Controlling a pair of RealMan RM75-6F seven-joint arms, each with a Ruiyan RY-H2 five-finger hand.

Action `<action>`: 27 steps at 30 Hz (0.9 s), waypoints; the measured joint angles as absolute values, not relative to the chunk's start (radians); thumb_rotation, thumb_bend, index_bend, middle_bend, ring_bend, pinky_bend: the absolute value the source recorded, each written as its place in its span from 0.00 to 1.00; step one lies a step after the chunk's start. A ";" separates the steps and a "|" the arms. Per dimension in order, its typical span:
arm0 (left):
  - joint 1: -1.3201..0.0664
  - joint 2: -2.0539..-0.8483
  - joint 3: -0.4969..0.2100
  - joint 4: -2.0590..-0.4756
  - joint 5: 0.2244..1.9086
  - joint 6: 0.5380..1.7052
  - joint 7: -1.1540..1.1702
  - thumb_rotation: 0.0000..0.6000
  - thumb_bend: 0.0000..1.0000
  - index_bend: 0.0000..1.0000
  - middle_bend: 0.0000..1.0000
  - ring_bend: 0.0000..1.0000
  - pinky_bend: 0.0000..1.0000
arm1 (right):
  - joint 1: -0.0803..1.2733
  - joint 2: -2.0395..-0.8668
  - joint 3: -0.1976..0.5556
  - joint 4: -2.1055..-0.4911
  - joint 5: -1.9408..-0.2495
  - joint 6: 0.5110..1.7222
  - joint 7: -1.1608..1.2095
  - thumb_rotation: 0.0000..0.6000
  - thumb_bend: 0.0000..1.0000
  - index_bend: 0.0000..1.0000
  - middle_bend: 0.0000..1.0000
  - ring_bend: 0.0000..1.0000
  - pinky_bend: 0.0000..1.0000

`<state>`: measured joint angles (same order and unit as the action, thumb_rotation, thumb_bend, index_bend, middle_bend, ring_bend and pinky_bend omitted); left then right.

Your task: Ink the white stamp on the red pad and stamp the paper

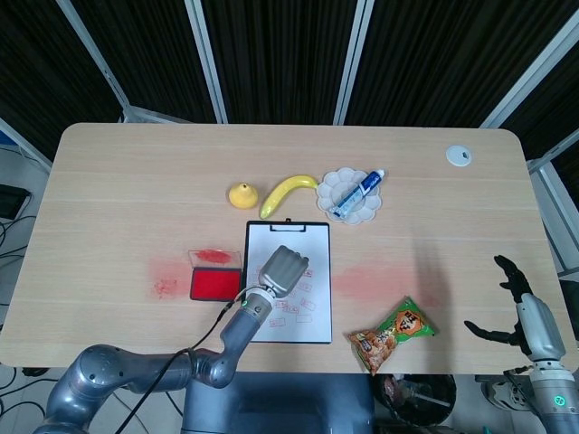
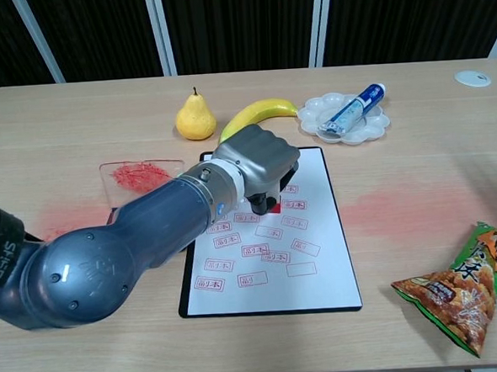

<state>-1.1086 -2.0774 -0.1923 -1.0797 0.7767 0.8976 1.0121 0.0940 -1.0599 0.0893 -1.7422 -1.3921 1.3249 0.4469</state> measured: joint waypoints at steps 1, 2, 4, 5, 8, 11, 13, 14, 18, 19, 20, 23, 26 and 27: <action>-1.108 -2.078 -0.193 -1.080 0.777 0.898 1.011 1.00 0.57 0.76 0.80 0.89 1.00 | 0.094 -1.060 0.089 -1.742 -1.392 1.325 0.447 1.00 0.12 0.02 0.00 0.00 0.22; -1.108 -2.078 -0.193 -1.081 0.778 0.898 1.010 1.00 0.57 0.76 0.80 0.89 1.00 | 0.094 -1.060 0.090 -1.742 -1.392 1.325 0.446 1.00 0.12 0.02 0.00 0.00 0.22; -1.108 -2.077 -0.195 -1.084 0.784 0.900 1.005 1.00 0.57 0.76 0.80 0.89 1.00 | 0.094 -1.060 0.090 -1.743 -1.391 1.325 0.446 1.00 0.12 0.02 0.00 0.00 0.22; -1.108 -2.076 -0.196 -1.086 0.787 0.901 1.003 1.00 0.57 0.76 0.80 0.89 1.00 | 0.094 -1.060 0.090 -1.743 -1.391 1.325 0.446 1.00 0.12 0.02 0.00 0.00 0.22; -1.109 -2.068 -0.202 -1.095 0.794 0.906 0.998 1.00 0.57 0.76 0.80 0.89 1.00 | 0.094 -1.060 0.091 -1.742 -1.390 1.326 0.446 1.00 0.12 0.02 0.00 0.00 0.22; -1.110 -2.055 -0.207 -1.111 0.798 0.913 0.998 1.00 0.57 0.76 0.80 0.89 1.00 | 0.094 -1.060 0.090 -1.743 -1.391 1.326 0.446 1.00 0.12 0.02 0.00 0.00 0.22; -1.109 -2.044 -0.211 -1.126 0.802 0.919 0.996 1.00 0.57 0.76 0.80 0.89 1.00 | 0.093 -1.060 0.090 -1.743 -1.393 1.327 0.445 1.00 0.12 0.02 0.00 0.00 0.22; -1.109 -2.039 -0.214 -1.134 0.805 0.923 0.995 1.00 0.57 0.76 0.80 0.89 1.00 | 0.093 -1.060 0.090 -1.743 -1.393 1.328 0.444 1.00 0.12 0.02 0.00 0.00 0.22; -1.110 -2.014 -0.230 -1.181 0.816 0.942 0.988 1.00 0.57 0.76 0.80 0.89 1.00 | 0.092 -1.062 0.091 -1.743 -1.392 1.330 0.442 1.00 0.12 0.02 0.00 0.00 0.22; -1.111 -2.008 -0.233 -1.194 0.820 0.946 0.986 1.00 0.57 0.76 0.80 0.89 1.00 | 0.092 -1.062 0.091 -1.743 -1.392 1.330 0.441 1.00 0.12 0.02 0.00 0.00 0.22; -1.111 -2.001 -0.237 -1.208 0.825 0.951 0.984 1.00 0.57 0.76 0.80 0.89 1.00 | 0.092 -1.062 0.091 -1.743 -1.392 1.331 0.440 1.00 0.12 0.02 0.00 0.00 0.22; -1.112 -1.976 -0.250 -1.261 0.839 0.969 0.977 1.00 0.57 0.76 0.80 0.89 1.00 | 0.092 -1.063 0.091 -1.743 -1.392 1.332 0.438 1.00 0.12 0.02 0.00 0.00 0.22; -1.110 -1.946 -0.256 -1.317 0.855 0.990 0.974 1.00 0.57 0.76 0.80 0.89 1.00 | 0.092 -1.063 0.092 -1.743 -1.391 1.333 0.436 1.00 0.12 0.02 0.00 0.00 0.22; -1.107 -1.931 -0.257 -1.341 0.859 0.999 0.974 1.00 0.57 0.75 0.80 0.89 1.00 | 0.091 -1.063 0.091 -1.743 -1.391 1.333 0.436 1.00 0.12 0.02 0.00 0.00 0.22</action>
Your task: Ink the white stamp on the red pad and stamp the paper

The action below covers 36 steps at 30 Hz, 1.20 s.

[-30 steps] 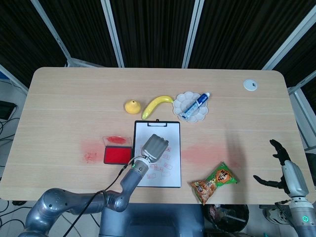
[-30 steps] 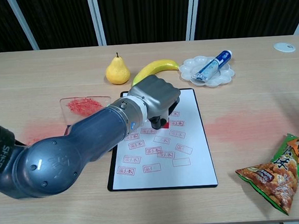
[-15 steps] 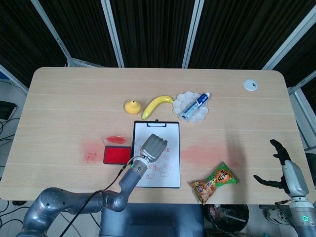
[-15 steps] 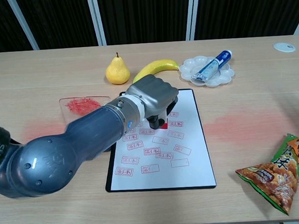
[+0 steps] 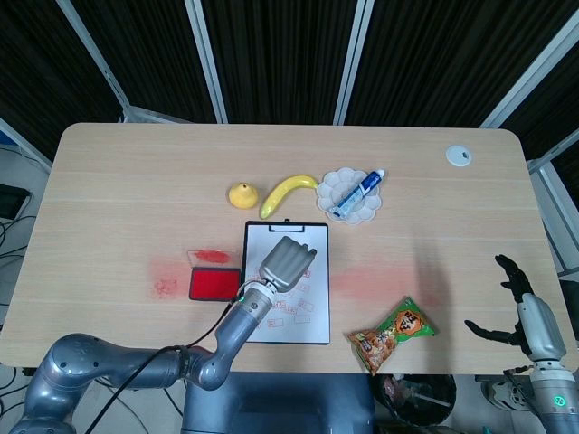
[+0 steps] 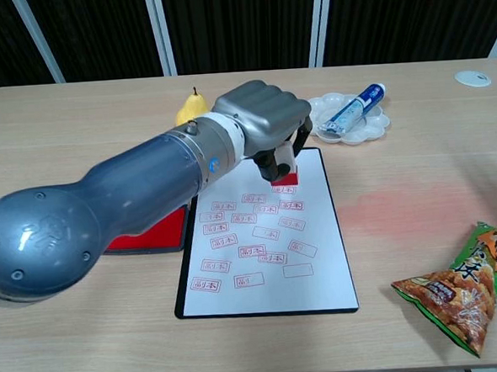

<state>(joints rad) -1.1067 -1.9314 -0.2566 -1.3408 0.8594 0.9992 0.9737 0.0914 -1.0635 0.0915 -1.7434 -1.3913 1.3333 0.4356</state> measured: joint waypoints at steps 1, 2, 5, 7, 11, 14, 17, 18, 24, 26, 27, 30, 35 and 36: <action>-1.103 -1.920 -0.256 -1.359 0.863 1.007 0.974 1.00 0.57 0.75 0.80 0.89 1.00 | 0.091 -1.063 0.091 -1.744 -1.391 1.333 0.435 1.00 0.12 0.02 0.00 0.00 0.22; -1.099 -1.908 -0.255 -1.379 0.866 1.015 0.974 1.00 0.57 0.75 0.80 0.89 1.00 | 0.092 -1.064 0.091 -1.744 -1.391 1.333 0.435 1.00 0.12 0.02 0.00 0.00 0.22; -1.081 -1.861 -0.247 -1.448 0.877 1.043 0.974 1.00 0.57 0.75 0.80 0.89 1.00 | 0.091 -1.063 0.091 -1.744 -1.393 1.334 0.434 1.00 0.12 0.02 0.00 0.00 0.22; -1.064 -1.823 -0.239 -1.500 0.888 1.064 0.972 1.00 0.57 0.75 0.80 0.89 1.00 | 0.091 -1.064 0.091 -1.744 -1.394 1.335 0.433 1.00 0.12 0.02 0.00 0.00 0.22; -1.026 -1.744 -0.221 -1.597 0.914 1.110 0.961 1.00 0.57 0.75 0.80 0.89 1.00 | 0.091 -1.064 0.091 -1.744 -1.395 1.336 0.429 1.00 0.12 0.02 0.00 0.00 0.22; -0.980 -1.660 -0.201 -1.676 0.941 1.158 0.944 1.00 0.56 0.75 0.80 0.89 1.00 | 0.091 -1.065 0.091 -1.744 -1.395 1.338 0.423 1.00 0.12 0.02 0.00 0.00 0.22; -0.920 -1.549 -0.165 -1.758 0.977 1.201 0.913 1.00 0.56 0.75 0.80 0.89 1.00 | 0.091 -1.067 0.090 -1.744 -1.395 1.339 0.418 1.00 0.12 0.02 0.00 0.00 0.22; -0.893 -1.504 -0.147 -1.785 0.993 1.215 0.895 1.00 0.56 0.75 0.79 0.89 1.00 | 0.091 -1.067 0.090 -1.744 -1.395 1.339 0.417 1.00 0.12 0.02 0.00 0.00 0.22; -0.763 -1.342 -0.041 -1.847 1.074 1.259 0.776 1.00 0.56 0.74 0.79 0.89 1.00 | 0.090 -1.068 0.090 -1.746 -1.396 1.340 0.408 1.00 0.12 0.02 0.00 0.00 0.22; -0.734 -1.312 -0.010 -1.844 1.095 1.261 0.743 1.00 0.56 0.73 0.78 0.89 1.00 | 0.090 -1.069 0.090 -1.746 -1.395 1.341 0.405 1.00 0.12 0.02 0.00 0.00 0.22; -0.718 -1.299 0.008 -1.836 1.107 1.262 0.724 1.00 0.56 0.73 0.78 0.89 1.00 | 0.090 -1.069 0.090 -1.746 -1.395 1.341 0.404 1.00 0.12 0.02 0.00 0.00 0.22; -0.684 -1.287 0.034 -1.798 1.121 1.258 0.692 1.00 0.55 0.73 0.77 0.89 1.00 | 0.090 -1.070 0.090 -1.748 -1.394 1.342 0.399 1.00 0.12 0.02 0.00 0.00 0.22; -0.655 -1.300 0.056 -1.700 1.130 1.231 0.648 1.00 0.53 0.71 0.76 0.88 1.00 | 0.090 -1.071 0.090 -1.749 -1.393 1.343 0.394 1.00 0.12 0.02 0.00 0.00 0.22; -0.650 -1.307 0.060 -1.676 1.130 1.222 0.643 1.00 0.53 0.70 0.75 0.88 1.00 | 0.089 -1.071 0.090 -1.749 -1.393 1.343 0.394 1.00 0.12 0.02 0.00 0.00 0.22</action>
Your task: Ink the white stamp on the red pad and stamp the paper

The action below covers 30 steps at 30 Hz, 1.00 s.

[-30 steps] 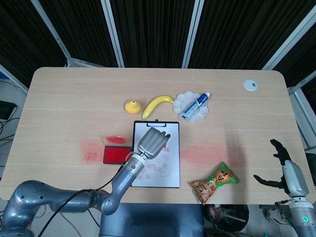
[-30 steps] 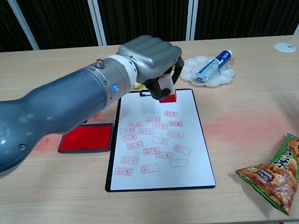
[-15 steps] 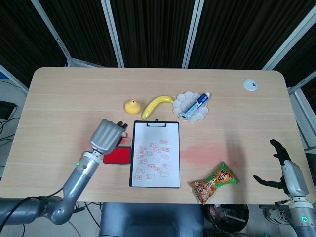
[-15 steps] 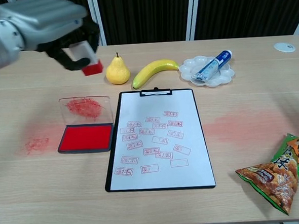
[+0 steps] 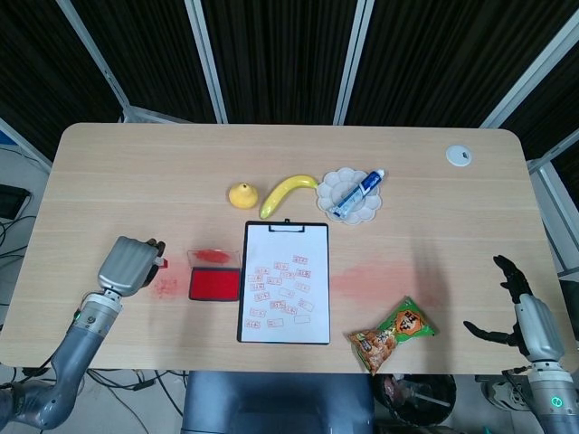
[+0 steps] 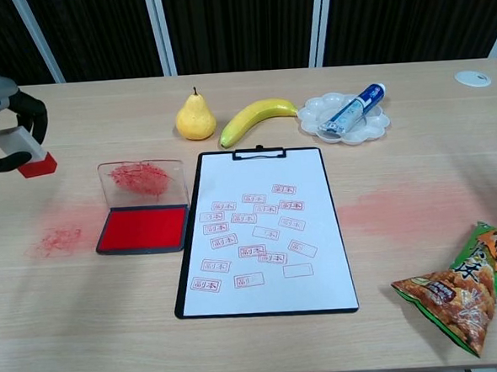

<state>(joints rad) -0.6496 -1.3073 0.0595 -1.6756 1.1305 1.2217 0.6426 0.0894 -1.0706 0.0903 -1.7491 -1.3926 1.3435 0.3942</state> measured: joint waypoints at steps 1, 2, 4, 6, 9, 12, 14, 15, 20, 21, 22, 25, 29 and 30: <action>-0.646 -1.314 0.062 -1.658 1.130 1.214 0.640 1.00 0.52 0.70 0.75 0.88 1.00 | 0.089 -1.070 0.091 -1.749 -1.392 1.343 0.395 1.00 0.12 0.02 0.00 0.00 0.22; -0.643 -1.322 0.063 -1.640 1.129 1.207 0.639 1.00 0.51 0.70 0.75 0.88 1.00 | 0.089 -1.070 0.091 -1.749 -1.392 1.343 0.395 1.00 0.12 0.02 0.00 0.00 0.22; -0.636 -1.342 0.065 -1.601 1.123 1.189 0.637 1.00 0.49 0.69 0.74 0.88 1.00 | 0.089 -1.070 0.091 -1.748 -1.392 1.343 0.395 1.00 0.12 0.02 0.00 0.00 0.22; -0.630 -1.366 0.065 -1.564 1.114 1.170 0.636 1.00 0.49 0.69 0.74 0.88 1.00 | 0.090 -1.070 0.091 -1.748 -1.391 1.342 0.395 1.00 0.12 0.02 0.00 0.00 0.22; -0.623 -1.401 0.062 -1.521 1.103 1.147 0.638 1.00 0.48 0.68 0.73 0.88 1.00 | 0.090 -1.070 0.091 -1.748 -1.391 1.341 0.397 1.00 0.12 0.02 0.00 0.00 0.22; -0.618 -1.430 0.057 -1.490 1.093 1.127 0.643 1.00 0.47 0.66 0.71 0.88 1.00 | 0.090 -1.070 0.091 -1.748 -1.391 1.341 0.398 1.00 0.12 0.02 0.00 0.00 0.22; -0.616 -1.441 0.055 -1.479 1.087 1.119 0.648 1.00 0.47 0.65 0.71 0.88 1.00 | 0.090 -1.069 0.091 -1.748 -1.391 1.341 0.398 1.00 0.12 0.02 0.00 0.00 0.22; -0.615 -1.449 0.054 -1.471 1.084 1.114 0.652 1.00 0.47 0.64 0.71 0.88 1.00 | 0.090 -1.069 0.091 -1.748 -1.391 1.340 0.398 1.00 0.12 0.02 0.00 0.00 0.22; -0.612 -1.478 0.046 -1.441 1.064 1.090 0.674 1.00 0.47 0.63 0.70 0.88 1.00 | 0.090 -1.069 0.091 -1.749 -1.391 1.340 0.398 1.00 0.12 0.02 0.00 0.00 0.22; -0.612 -1.486 0.044 -1.434 1.059 1.085 0.680 1.00 0.47 0.62 0.69 0.88 1.00 | 0.090 -1.069 0.091 -1.749 -1.391 1.340 0.398 1.00 0.12 0.02 0.00 0.00 0.22; -0.612 -1.493 0.042 -1.427 1.055 1.081 0.685 1.00 0.47 0.62 0.69 0.88 1.00 | 0.090 -1.069 0.092 -1.749 -1.390 1.340 0.398 1.00 0.12 0.02 0.00 0.00 0.22; -0.613 -1.512 0.034 -1.410 1.041 1.069 0.702 1.00 0.47 0.60 0.68 0.88 1.00 | 0.090 -1.069 0.091 -1.749 -1.391 1.340 0.397 1.00 0.12 0.02 0.00 0.00 0.22; -0.615 -1.527 0.024 -1.399 1.031 1.058 0.715 1.00 0.47 0.59 0.67 0.88 1.00 | 0.090 -1.069 0.091 -1.750 -1.391 1.340 0.396 1.00 0.12 0.02 0.00 0.00 0.22; -0.616 -1.530 0.022 -1.397 1.027 1.055 0.719 1.00 0.47 0.58 0.66 0.88 1.00 | 0.090 -1.069 0.091 -1.750 -1.391 1.340 0.396 1.00 0.12 0.02 0.00 0.00 0.22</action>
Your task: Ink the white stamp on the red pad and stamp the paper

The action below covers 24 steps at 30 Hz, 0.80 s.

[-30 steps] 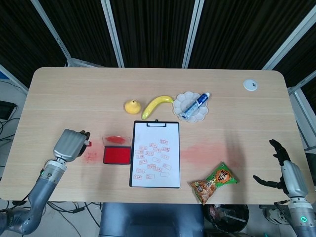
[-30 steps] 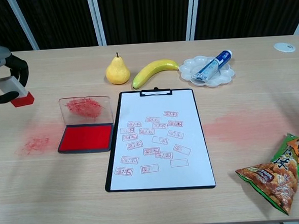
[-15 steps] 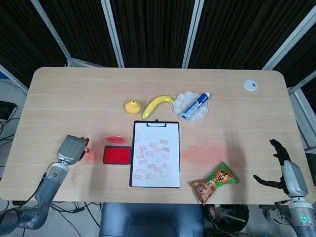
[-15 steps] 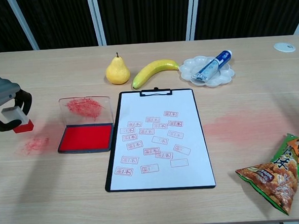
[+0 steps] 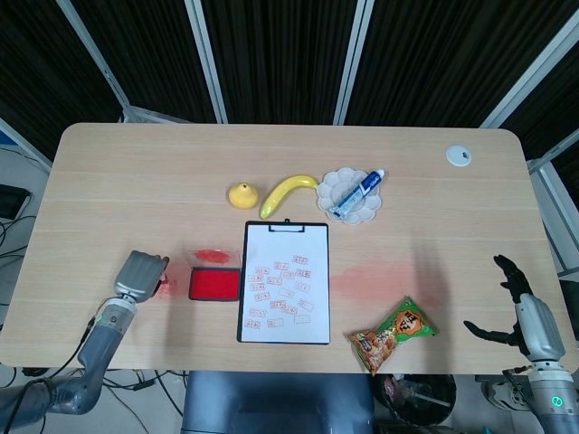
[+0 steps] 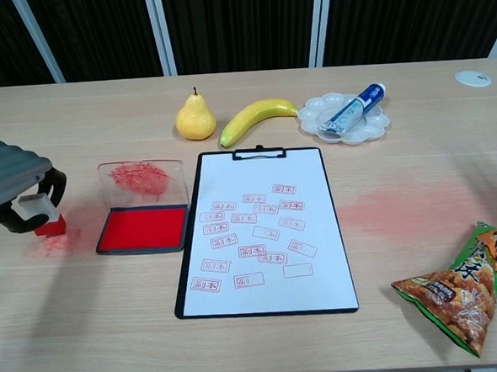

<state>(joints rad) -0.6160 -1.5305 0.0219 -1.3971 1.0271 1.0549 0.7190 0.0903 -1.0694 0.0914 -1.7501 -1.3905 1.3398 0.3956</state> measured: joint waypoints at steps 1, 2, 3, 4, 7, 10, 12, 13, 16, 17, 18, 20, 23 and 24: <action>-0.617 -1.533 0.020 -1.396 1.024 1.052 0.723 1.00 0.47 0.58 0.66 0.88 1.00 | 0.090 -1.069 0.091 -1.750 -1.390 1.340 0.396 1.00 0.12 0.02 0.00 0.00 0.22; -0.618 -1.536 0.019 -1.395 1.021 1.048 0.727 1.00 0.47 0.57 0.66 0.88 1.00 | 0.090 -1.069 0.092 -1.751 -1.390 1.340 0.396 1.00 0.12 0.02 0.00 0.00 0.22; -0.620 -1.539 0.017 -1.393 1.018 1.044 0.732 1.00 0.47 0.57 0.65 0.88 1.00 | 0.090 -1.069 0.092 -1.751 -1.389 1.340 0.396 1.00 0.12 0.02 0.00 0.00 0.22; -0.621 -1.541 0.016 -1.392 1.015 1.041 0.737 1.00 0.46 0.57 0.65 0.88 1.00 | 0.090 -1.069 0.092 -1.751 -1.389 1.340 0.396 1.00 0.12 0.02 0.00 0.00 0.22; -0.625 -1.547 0.013 -1.391 1.004 1.034 0.753 1.00 0.46 0.56 0.64 0.88 1.00 | 0.090 -1.069 0.092 -1.750 -1.389 1.340 0.397 1.00 0.12 0.02 0.00 0.00 0.22; -0.627 -1.549 0.009 -1.392 0.997 1.032 0.767 1.00 0.45 0.55 0.63 0.88 1.00 | 0.090 -1.069 0.092 -1.750 -1.388 1.339 0.398 1.00 0.12 0.02 0.00 0.00 0.22; -0.629 -1.549 0.007 -1.394 0.991 1.031 0.776 1.00 0.44 0.54 0.62 0.88 1.00 | 0.090 -1.068 0.092 -1.751 -1.388 1.338 0.398 1.00 0.12 0.02 0.00 0.00 0.22; -0.629 -1.549 0.006 -1.395 0.987 1.030 0.780 1.00 0.44 0.53 0.61 0.88 1.00 | 0.090 -1.068 0.092 -1.751 -1.388 1.338 0.399 1.00 0.12 0.02 0.00 0.00 0.22; -0.631 -1.548 0.003 -1.400 0.978 1.028 0.789 1.00 0.43 0.52 0.59 0.88 1.00 | 0.090 -1.068 0.092 -1.751 -1.388 1.338 0.399 1.00 0.12 0.02 0.00 0.00 0.22; -0.631 -1.547 0.003 -1.401 0.977 1.028 0.792 1.00 0.43 0.51 0.59 0.88 1.00 | 0.090 -1.068 0.092 -1.751 -1.388 1.338 0.399 1.00 0.12 0.02 0.00 0.00 0.22; -0.632 -1.546 0.003 -1.403 0.974 1.027 0.796 1.00 0.43 0.51 0.58 0.88 1.00 | 0.090 -1.068 0.092 -1.751 -1.388 1.338 0.398 1.00 0.12 0.02 0.00 0.00 0.22; -0.632 -1.546 0.003 -1.406 0.971 1.026 0.801 1.00 0.43 0.51 0.58 0.88 1.00 | 0.090 -1.068 0.092 -1.751 -1.389 1.338 0.398 1.00 0.12 0.02 0.00 0.00 0.22; -0.633 -1.545 0.003 -1.410 0.967 1.026 0.808 1.00 0.43 0.50 0.57 0.88 1.00 | 0.090 -1.068 0.092 -1.752 -1.389 1.339 0.397 1.00 0.12 0.02 0.00 0.00 0.22; -0.634 -1.545 0.003 -1.411 0.967 1.026 0.810 1.00 0.43 0.49 0.57 0.88 1.00 | 0.090 -1.068 0.092 -1.752 -1.389 1.339 0.397 1.00 0.12 0.02 0.00 0.00 0.22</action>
<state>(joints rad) -0.6337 -1.5447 0.0034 -1.4113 0.9668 1.0261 0.8105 0.0902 -1.0682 0.0921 -1.7520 -1.3891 1.3386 0.3973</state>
